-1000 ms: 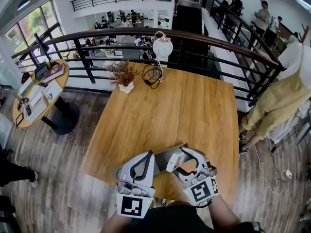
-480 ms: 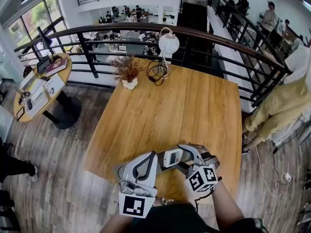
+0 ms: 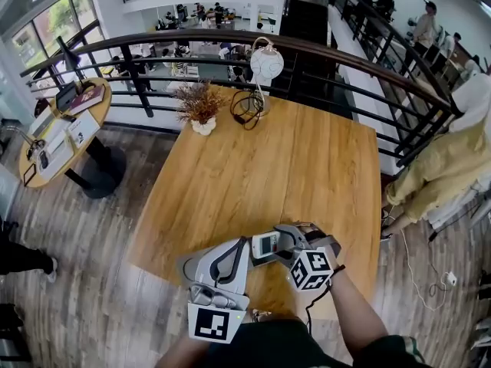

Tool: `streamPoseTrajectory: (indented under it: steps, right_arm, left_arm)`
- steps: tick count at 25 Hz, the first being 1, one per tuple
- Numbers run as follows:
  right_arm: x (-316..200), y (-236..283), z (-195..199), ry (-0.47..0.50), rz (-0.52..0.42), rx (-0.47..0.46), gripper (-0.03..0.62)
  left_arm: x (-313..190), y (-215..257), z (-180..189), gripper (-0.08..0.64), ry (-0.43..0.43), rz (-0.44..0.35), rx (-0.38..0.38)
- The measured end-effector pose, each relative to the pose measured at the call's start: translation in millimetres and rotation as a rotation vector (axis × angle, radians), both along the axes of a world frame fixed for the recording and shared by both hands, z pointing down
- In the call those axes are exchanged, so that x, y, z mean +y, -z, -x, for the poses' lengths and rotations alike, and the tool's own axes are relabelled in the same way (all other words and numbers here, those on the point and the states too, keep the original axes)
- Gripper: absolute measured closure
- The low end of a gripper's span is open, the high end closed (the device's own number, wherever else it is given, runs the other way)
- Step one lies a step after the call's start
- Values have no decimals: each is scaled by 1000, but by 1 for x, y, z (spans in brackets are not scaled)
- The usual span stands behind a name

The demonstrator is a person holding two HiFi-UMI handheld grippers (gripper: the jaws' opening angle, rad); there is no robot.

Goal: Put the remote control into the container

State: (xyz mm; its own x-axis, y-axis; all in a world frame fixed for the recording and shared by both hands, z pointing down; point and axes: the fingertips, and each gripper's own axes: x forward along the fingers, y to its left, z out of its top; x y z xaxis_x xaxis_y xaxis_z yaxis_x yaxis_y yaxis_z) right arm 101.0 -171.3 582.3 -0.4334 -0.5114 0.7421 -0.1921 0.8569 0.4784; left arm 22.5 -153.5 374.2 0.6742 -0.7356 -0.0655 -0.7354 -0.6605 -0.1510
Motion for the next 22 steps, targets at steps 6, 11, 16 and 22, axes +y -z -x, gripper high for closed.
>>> streamPoseTrajectory:
  steps: [6,11,16,22]
  right_arm:
    - [-4,-34,-6,70,86,94,291]
    - [-2,-64,-9,123,162,167,291]
    - [2,-94,-13,162,224,250,291]
    - [4,-121,-25,167,289,324,291]
  left_arm:
    - [1,2,0,568,9,0,-4]
    - [3,1,4,568,24,4,2]
    - [5,-4,7,568,33,20,1]
    - [5,-7,9,568,48,29,4]
